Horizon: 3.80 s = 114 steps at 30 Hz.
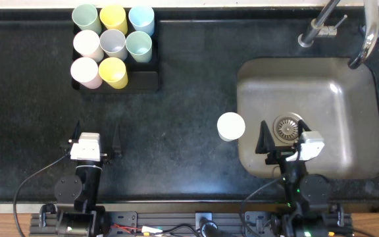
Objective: Store Cups
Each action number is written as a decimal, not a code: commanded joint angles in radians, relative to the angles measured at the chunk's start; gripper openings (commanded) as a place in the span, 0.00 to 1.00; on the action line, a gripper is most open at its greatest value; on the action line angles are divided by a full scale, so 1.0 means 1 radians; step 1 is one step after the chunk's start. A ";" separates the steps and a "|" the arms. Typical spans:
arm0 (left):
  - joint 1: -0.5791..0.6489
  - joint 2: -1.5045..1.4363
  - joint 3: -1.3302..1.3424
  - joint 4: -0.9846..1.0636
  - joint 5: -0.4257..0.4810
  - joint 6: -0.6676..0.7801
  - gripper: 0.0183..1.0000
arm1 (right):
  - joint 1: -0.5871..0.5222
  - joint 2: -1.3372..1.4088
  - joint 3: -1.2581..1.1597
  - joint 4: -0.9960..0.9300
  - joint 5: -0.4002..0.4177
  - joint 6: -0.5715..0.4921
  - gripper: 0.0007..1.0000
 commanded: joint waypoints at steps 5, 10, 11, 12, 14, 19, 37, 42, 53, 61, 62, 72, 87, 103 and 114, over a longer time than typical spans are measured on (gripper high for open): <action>0.000 -0.010 -0.001 -0.003 0.017 0.018 1.00 | -0.005 0.528 0.770 -0.504 -0.018 0.005 1.00; 0.000 -0.010 -0.001 -0.003 0.017 0.018 1.00 | 0.096 1.012 1.178 -0.993 -0.011 -0.067 1.00; 0.000 -0.010 -0.001 -0.003 0.017 0.018 1.00 | 0.120 1.056 1.199 -1.030 -0.010 -0.095 1.00; 0.000 -0.010 -0.001 -0.003 0.016 0.018 1.00 | 0.148 1.104 1.217 -1.066 -0.006 -0.138 1.00; 0.000 -0.010 -0.001 -0.003 0.016 0.018 1.00 | 0.201 1.209 1.242 -1.136 0.020 -0.223 1.00; 0.000 -0.010 -0.001 -0.003 0.016 0.018 1.00 | 0.223 1.371 1.242 -1.149 -0.030 -0.321 1.00; 0.000 -0.010 -0.001 -0.003 0.017 0.018 1.00 | 0.184 1.608 1.241 -1.086 -0.058 -0.502 0.98; 0.000 -0.010 -0.001 -0.003 0.017 0.018 1.00 | 0.169 1.651 1.241 -1.083 -0.058 -0.520 0.98; 0.000 -0.010 -0.001 -0.003 0.016 0.018 1.00 | 0.151 1.714 1.223 -1.006 -0.059 -0.534 0.96; 0.000 -0.010 -0.001 -0.003 0.017 0.018 1.00 | 0.143 1.725 1.223 -0.976 -0.063 -0.535 0.96; 0.000 -0.010 -0.001 -0.003 0.017 0.018 1.00 | 0.143 1.730 1.223 -0.970 -0.063 -0.535 0.96; 0.000 -0.010 -0.001 -0.003 0.017 0.018 1.00 | 0.151 1.762 1.223 -0.964 -0.066 -0.533 0.04; 0.000 -0.010 -0.001 -0.003 0.017 0.018 1.00 | 0.274 1.671 1.728 -1.087 -0.066 -0.338 0.04; 0.000 -0.010 -0.001 -0.003 0.017 0.018 1.00 | 0.512 1.989 2.261 -0.993 -0.067 -0.178 0.04; 0.000 -0.010 -0.001 -0.003 0.016 0.018 1.00 | 0.565 2.153 2.317 -1.042 -0.064 -0.195 0.04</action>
